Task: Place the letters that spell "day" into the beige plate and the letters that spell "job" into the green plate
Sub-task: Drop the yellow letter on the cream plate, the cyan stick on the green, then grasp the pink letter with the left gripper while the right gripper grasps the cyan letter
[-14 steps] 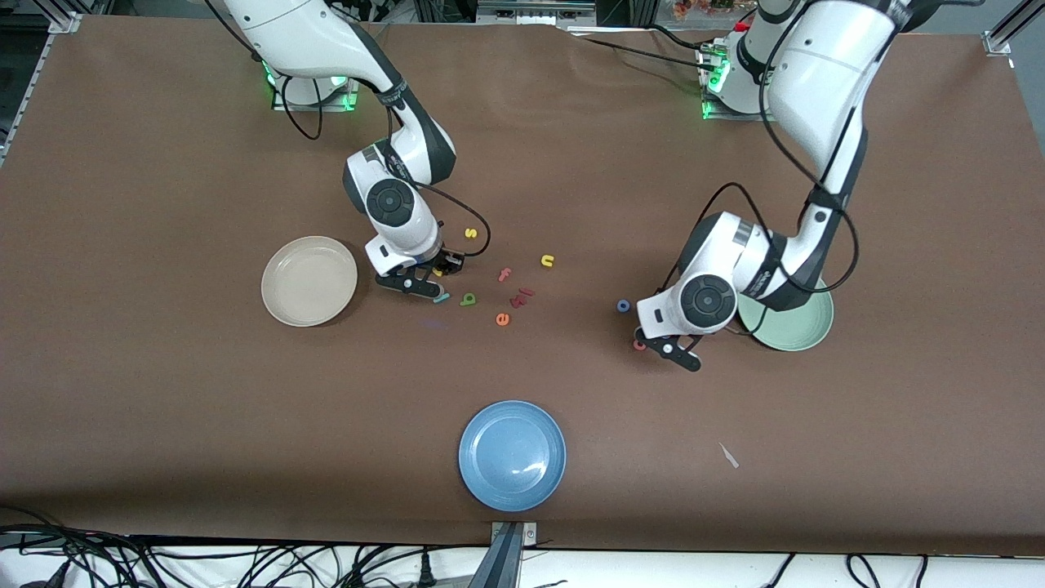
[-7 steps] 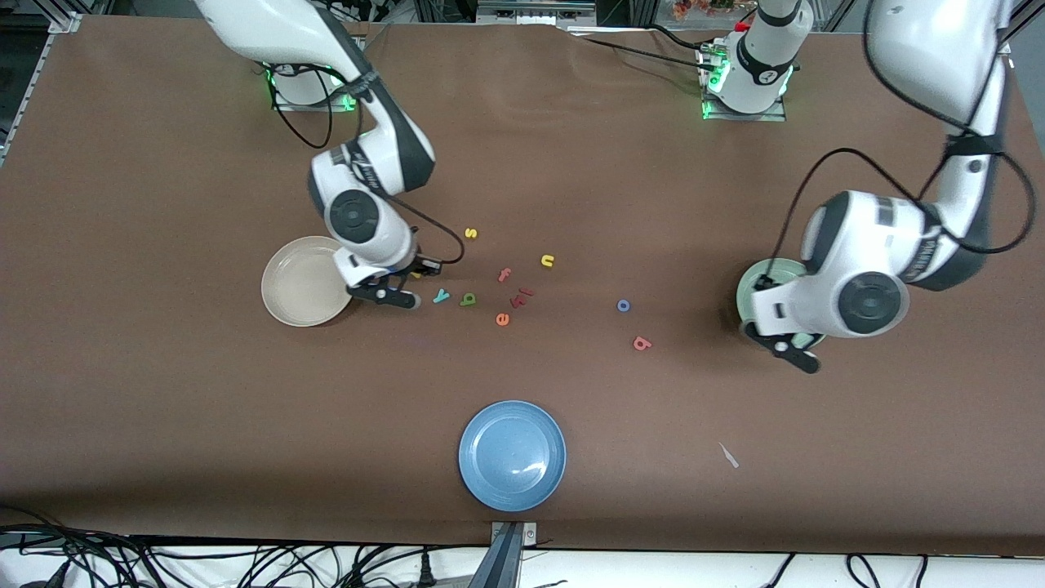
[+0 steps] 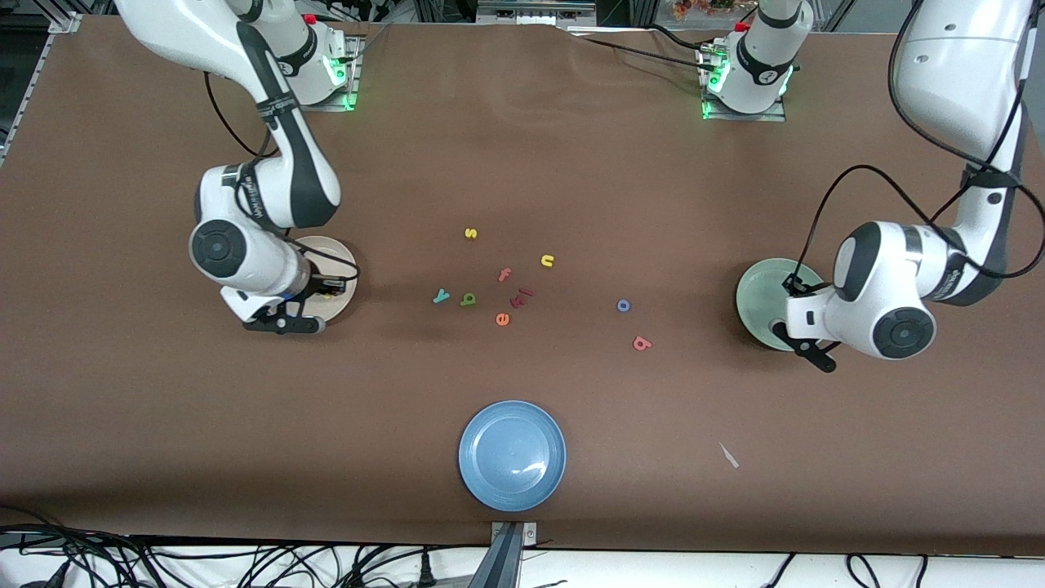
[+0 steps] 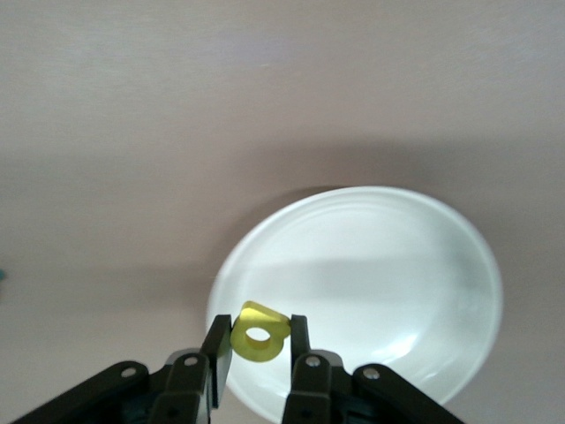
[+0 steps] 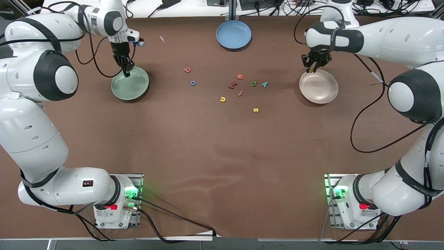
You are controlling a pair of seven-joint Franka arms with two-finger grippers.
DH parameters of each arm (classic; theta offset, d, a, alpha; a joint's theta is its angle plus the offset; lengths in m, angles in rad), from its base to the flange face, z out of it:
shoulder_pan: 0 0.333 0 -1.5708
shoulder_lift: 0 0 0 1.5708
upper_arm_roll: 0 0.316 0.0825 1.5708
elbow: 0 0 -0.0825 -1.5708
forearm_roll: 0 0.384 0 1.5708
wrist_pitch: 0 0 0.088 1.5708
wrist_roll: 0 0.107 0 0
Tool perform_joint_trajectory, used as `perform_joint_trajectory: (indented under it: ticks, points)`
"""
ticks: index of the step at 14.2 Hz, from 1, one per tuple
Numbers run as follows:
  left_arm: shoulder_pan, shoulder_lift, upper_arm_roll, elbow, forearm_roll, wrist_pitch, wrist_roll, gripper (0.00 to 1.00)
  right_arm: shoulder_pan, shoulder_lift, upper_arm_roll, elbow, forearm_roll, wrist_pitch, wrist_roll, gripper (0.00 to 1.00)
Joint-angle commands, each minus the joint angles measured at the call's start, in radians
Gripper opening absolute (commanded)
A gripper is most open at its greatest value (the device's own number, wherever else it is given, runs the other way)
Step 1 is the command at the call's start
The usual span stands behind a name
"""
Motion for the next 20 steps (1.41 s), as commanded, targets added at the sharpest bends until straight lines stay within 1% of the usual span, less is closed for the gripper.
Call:
perform_joint_trajectory:
  ticks: [1,2,3,4,5,7,9,10,11,12,14,16,18,20]
  points:
    - [0.002,0.027,-0.002,-0.058,0.021,0.142,0.019,0.03,0.011,-0.039,-0.041,-0.047,0.018,-0.001,-0.069,0.16]
    - [0.001,0.026,-0.002,-0.077,0.021,0.173,0.014,0.05,0.011,-0.052,-0.052,-0.079,0.021,0.014,-0.106,0.16]
    - [-0.001,0.023,-0.002,-0.075,0.02,0.164,0.013,0.27,0.011,-0.071,-0.058,-0.108,0.021,0.031,-0.112,0.16]
    - [-0.001,0.02,-0.002,-0.075,0.021,0.163,0.011,0.99,0.011,-0.098,-0.058,-0.159,0.021,0.071,-0.112,0.16]
    - [-0.002,0.018,-0.002,-0.072,0.02,0.161,0.008,1.0,0.011,-0.126,-0.058,-0.219,0.021,0.139,-0.114,0.16]
    - [-0.008,0.003,-0.003,-0.068,0.02,0.147,0.005,1.0,0.011,-0.143,-0.058,-0.283,0.021,0.212,-0.118,0.16]
    - [-0.031,-0.028,-0.024,-0.037,0.018,0.077,-0.02,1.0,0.011,-0.155,-0.052,-0.342,0.021,0.31,-0.117,0.2]
    - [-0.05,-0.036,-0.038,-0.008,0.017,0.04,-0.076,1.0,0.011,-0.154,-0.052,-0.339,0.021,0.316,-0.115,0.4]
    - [-0.082,-0.034,-0.043,0.028,0.017,0.0,-0.148,1.0,0.011,-0.151,-0.052,-0.33,0.019,0.312,-0.114,0.9]
    - [-0.115,-0.03,-0.043,0.056,0.009,-0.023,-0.22,1.0,0.013,-0.152,-0.051,-0.319,0.019,0.298,-0.112,1.0]
    - [-0.151,-0.02,-0.045,0.117,0.005,-0.023,-0.382,1.0,0.013,-0.154,-0.038,-0.264,0.022,0.219,-0.106,1.0]
    - [-0.186,0.013,-0.045,0.185,-0.012,-0.022,-0.501,1.0,0.02,-0.142,-0.035,-0.204,0.037,0.159,-0.095,1.0]
    - [-0.205,0.076,-0.045,0.26,-0.049,-0.005,-0.566,1.0,0.046,-0.125,-0.034,-0.152,0.123,0.157,-0.065,1.0]
    - [-0.234,0.118,-0.043,0.296,-0.09,0.056,-0.636,1.0,0.082,-0.085,-0.034,-0.091,0.177,0.155,0.019,1.0]
